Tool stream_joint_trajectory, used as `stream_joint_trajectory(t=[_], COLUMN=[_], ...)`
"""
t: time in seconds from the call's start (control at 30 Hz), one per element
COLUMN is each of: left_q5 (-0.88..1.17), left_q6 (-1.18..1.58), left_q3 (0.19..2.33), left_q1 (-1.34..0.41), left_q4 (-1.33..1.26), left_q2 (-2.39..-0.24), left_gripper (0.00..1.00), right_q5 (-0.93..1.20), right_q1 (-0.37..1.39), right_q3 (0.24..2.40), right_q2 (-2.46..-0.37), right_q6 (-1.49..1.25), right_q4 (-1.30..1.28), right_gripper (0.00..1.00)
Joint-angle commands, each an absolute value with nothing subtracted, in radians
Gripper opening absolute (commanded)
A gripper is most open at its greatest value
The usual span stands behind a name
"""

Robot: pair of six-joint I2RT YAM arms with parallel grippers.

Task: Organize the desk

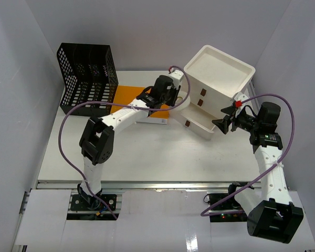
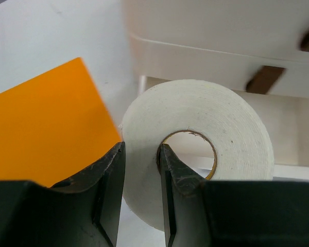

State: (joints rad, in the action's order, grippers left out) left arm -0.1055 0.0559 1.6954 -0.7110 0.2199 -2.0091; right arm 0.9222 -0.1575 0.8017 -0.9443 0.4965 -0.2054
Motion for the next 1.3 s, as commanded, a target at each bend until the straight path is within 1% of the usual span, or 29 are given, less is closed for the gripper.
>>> stream_joint_trajectory(t=[0.0,0.37,0.47,0.63,0.7,0.77,0.8,0.87,1.13,1.27], left_q5=[-0.095,-0.116,-0.122,-0.131,-0.133,-0.138,-0.140,-0.141,-0.142,-0.171], left_q6=[-0.031,-0.109,-0.130,-0.130,-0.122,-0.115,-0.112,-0.108,-0.094,-0.080], left_q3=[1.781,1.924,1.983,2.034,2.040,2.044,2.047,2.050,2.049,2.026], left_q1=[-0.752,-0.792,-0.798,-0.798,-0.800,-0.801,-0.802,-0.804,-0.810,-0.810], left_q4=[0.282,0.352,0.368,0.371,0.371,0.371,0.371,0.371,0.371,0.368], left_q2=[-2.056,-2.186,-2.230,-2.269,-2.273,-2.273,-2.273,-2.268,-2.222,-2.153], left_gripper=[0.17,0.21,0.26,0.40,0.51,0.59,0.62,0.67,0.70,0.71], right_q5=[0.933,0.934,0.934,0.936,0.937,0.937,0.937,0.939,0.951,1.003], right_q1=[-0.166,-0.167,-0.169,-0.171,-0.171,-0.171,-0.172,-0.172,-0.173,-0.173], right_q3=[0.792,0.793,0.793,0.791,0.792,0.792,0.792,0.792,0.787,0.779], right_q2=[-0.943,-0.942,-0.942,-0.940,-0.939,-0.940,-0.940,-0.940,-0.940,-0.940], right_q6=[0.494,0.494,0.494,0.495,0.494,0.495,0.495,0.495,0.505,0.552], right_q4=[-0.163,-0.162,-0.163,-0.163,-0.162,-0.161,-0.161,-0.163,-0.164,-0.192], right_gripper=[0.71,0.71,0.71,0.71,0.71,0.71,0.71,0.71,0.72,0.71])
